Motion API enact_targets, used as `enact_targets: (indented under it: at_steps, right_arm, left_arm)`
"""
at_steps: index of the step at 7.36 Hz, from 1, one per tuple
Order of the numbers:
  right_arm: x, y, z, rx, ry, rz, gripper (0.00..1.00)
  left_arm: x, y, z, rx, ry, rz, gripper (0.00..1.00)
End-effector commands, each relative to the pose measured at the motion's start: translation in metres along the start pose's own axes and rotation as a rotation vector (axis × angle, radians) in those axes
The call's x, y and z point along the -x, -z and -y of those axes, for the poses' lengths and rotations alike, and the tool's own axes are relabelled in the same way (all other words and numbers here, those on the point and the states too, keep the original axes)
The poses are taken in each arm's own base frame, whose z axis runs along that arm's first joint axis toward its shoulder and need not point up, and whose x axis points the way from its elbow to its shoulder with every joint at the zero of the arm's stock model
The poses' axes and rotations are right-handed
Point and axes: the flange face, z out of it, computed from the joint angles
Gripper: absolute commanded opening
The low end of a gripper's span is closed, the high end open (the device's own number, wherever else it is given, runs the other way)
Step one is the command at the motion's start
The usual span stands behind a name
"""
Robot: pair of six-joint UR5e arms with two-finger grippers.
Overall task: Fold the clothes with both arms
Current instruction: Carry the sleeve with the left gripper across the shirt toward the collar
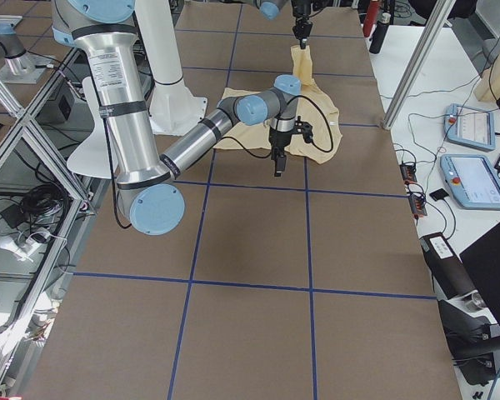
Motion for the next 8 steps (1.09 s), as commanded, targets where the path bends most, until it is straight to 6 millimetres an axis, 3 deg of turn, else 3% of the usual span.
enact_targets:
  at_steps: [1,2,4,6,7,8]
  right_arm:
    - [-0.002,-0.003,0.001,0.004,-0.004,-0.004,1.0]
    - [-0.002,-0.002,0.001,0.003,-0.005,-0.003,1.0]
    - [0.0,-0.003,0.001,0.004,-0.006,-0.002,1.0]
    - [0.003,-0.004,0.005,0.006,-0.009,-0.003,1.0]
    - [0.003,-0.005,0.007,0.007,-0.01,-0.004,1.0]
    - [0.004,-0.005,0.008,0.007,-0.01,-0.004,1.0]
  left_arm:
    - [-0.038,-0.073,-0.03,0.022,0.043,-0.027,0.0]
    - [-0.024,-0.111,-0.036,0.013,0.042,-0.05,0.0]
    - [-0.005,-0.167,-0.036,-0.022,0.039,-0.061,0.0]
    - [-0.012,-0.244,-0.045,-0.065,0.029,-0.079,0.0]
    - [-0.01,-0.269,-0.06,-0.062,0.019,-0.087,0.0]
    - [-0.017,-0.278,-0.08,-0.056,0.008,-0.106,0.0]
